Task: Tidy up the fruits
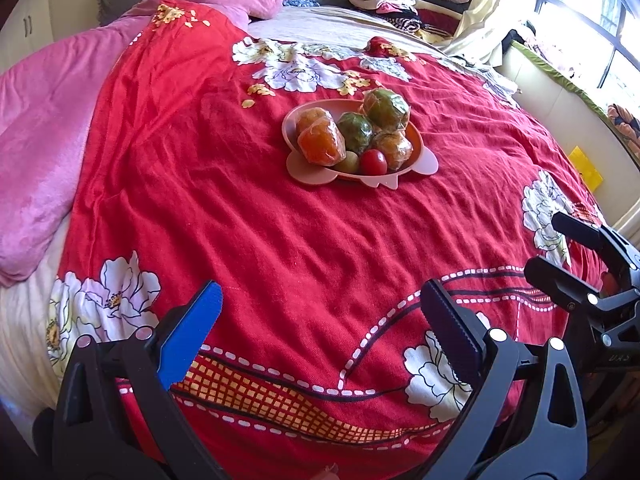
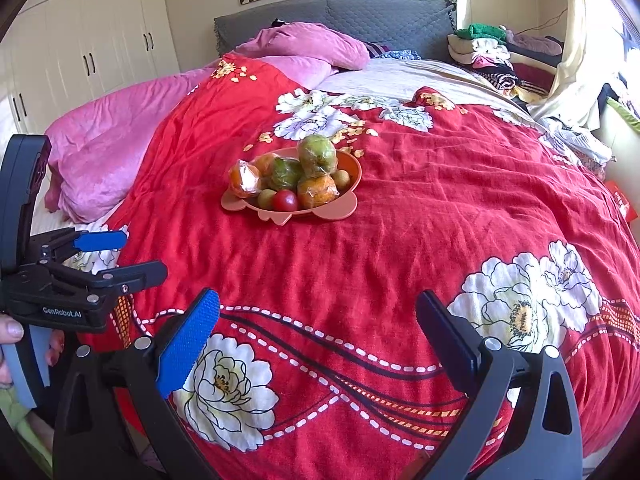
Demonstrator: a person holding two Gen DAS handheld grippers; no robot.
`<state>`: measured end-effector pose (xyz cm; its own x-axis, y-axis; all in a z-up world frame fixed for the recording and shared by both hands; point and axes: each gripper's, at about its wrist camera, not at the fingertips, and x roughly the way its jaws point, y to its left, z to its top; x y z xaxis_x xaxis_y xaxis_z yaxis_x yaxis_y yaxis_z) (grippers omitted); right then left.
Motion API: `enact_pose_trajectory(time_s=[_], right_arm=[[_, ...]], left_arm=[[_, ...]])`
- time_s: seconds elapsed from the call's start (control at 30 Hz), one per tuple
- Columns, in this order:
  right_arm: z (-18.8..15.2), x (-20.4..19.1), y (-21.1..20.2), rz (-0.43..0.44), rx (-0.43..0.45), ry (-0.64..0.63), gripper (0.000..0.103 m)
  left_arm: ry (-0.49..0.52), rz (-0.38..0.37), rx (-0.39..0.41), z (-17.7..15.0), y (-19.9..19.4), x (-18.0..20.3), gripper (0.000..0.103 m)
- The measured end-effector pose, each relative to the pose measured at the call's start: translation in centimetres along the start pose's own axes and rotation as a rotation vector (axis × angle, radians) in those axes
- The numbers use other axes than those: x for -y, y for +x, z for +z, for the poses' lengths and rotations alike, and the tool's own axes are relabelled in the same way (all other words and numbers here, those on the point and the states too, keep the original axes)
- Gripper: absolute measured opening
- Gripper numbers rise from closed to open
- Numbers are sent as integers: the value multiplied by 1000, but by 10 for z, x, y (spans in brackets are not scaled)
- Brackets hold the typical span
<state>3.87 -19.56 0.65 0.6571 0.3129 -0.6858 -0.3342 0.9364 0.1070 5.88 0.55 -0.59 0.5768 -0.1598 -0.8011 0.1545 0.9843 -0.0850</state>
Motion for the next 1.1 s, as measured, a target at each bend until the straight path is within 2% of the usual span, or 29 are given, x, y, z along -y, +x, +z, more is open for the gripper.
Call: enact_pose_trajectory(time_s=[0.5,0.8,1.0,1.1], right_arm=[[2,-1,0,-7,1,-2,98],[2,-1,0,-10,1,2,98],[2,3,2,-16,0,13,98],[3,5,3,-17,-2,17,98]], left_arm=[[26,10,-1,-1,-2,5,93],[11,-10,-12,-2,-2,3,93],[0,-2,-15,-3,-2,2,93],[-2,44,-3,-2,-4,1,93]])
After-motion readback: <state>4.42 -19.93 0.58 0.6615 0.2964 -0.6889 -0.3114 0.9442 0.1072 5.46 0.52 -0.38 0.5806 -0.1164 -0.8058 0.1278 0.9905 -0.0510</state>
